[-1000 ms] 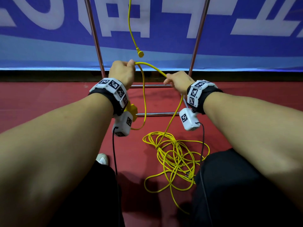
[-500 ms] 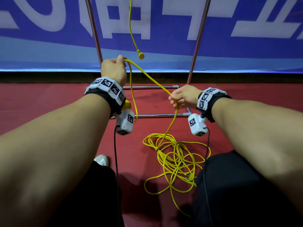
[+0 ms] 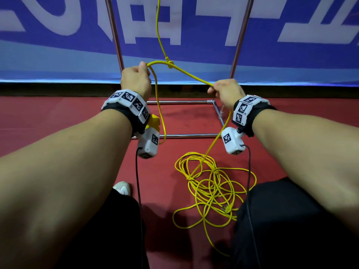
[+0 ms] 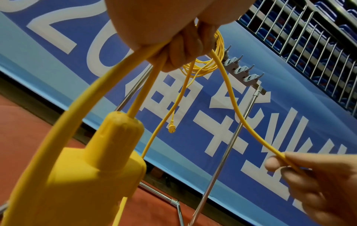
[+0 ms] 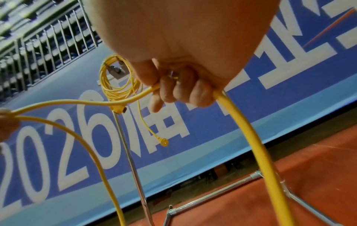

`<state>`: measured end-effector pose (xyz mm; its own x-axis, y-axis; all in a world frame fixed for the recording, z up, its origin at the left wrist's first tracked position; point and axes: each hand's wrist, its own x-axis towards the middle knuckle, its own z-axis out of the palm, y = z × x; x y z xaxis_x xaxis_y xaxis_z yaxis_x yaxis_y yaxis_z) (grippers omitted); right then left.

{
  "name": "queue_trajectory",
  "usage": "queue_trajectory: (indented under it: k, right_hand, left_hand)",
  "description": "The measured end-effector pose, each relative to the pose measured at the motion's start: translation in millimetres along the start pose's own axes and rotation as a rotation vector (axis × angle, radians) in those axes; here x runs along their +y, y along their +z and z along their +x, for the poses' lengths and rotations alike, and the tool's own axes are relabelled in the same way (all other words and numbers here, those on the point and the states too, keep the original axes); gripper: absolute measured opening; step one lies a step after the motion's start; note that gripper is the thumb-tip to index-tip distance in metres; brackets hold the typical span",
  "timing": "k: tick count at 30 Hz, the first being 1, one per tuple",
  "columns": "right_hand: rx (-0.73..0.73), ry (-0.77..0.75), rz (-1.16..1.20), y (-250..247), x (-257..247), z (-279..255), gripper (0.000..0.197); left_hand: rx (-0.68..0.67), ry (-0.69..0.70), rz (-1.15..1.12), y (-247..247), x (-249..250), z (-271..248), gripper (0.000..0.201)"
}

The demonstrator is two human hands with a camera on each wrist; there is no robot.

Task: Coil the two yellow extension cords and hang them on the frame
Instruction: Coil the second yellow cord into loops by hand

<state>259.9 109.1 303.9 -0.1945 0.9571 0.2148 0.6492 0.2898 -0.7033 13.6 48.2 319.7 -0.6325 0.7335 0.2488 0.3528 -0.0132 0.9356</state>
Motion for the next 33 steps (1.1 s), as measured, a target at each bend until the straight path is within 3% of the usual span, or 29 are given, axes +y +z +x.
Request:
queue_trajectory:
  k: [3,6,11,19,23,26,30,33]
  right_hand:
    - [-0.027,-0.028,-0.321,7,-3,-4,0.009]
    - [-0.121,-0.106,-0.425,20,-8,-10,0.011]
    - [-0.188,-0.324,-0.141,26,-39,-25,0.015]
    - [-0.16,-0.254,0.357,38,-70,-30,0.018]
    - [-0.128,-0.243,0.524,41,-70,-23,0.031]
    - [-0.031,-0.223,0.499,44,-62,-16,0.038]
    - [-0.001,-0.188,0.496,48,-56,-16,0.034]
    - [-0.074,-0.152,0.52,51,-55,-21,0.02]
  left_hand:
    - [-0.044,0.065,0.044,1,-2,-3,0.042]
    - [-0.122,0.139,0.061,4,-1,-9,0.047]
    - [-0.318,0.204,0.085,11,-1,-20,0.041]
    - [-0.439,0.198,0.156,19,1,-33,0.043]
    - [-0.431,0.122,0.078,21,2,-35,0.045]
    - [-0.459,0.107,0.005,25,2,-36,0.038]
    - [-0.404,0.101,-0.002,26,4,-34,0.038]
    - [-0.309,0.132,0.052,24,12,-32,0.041]
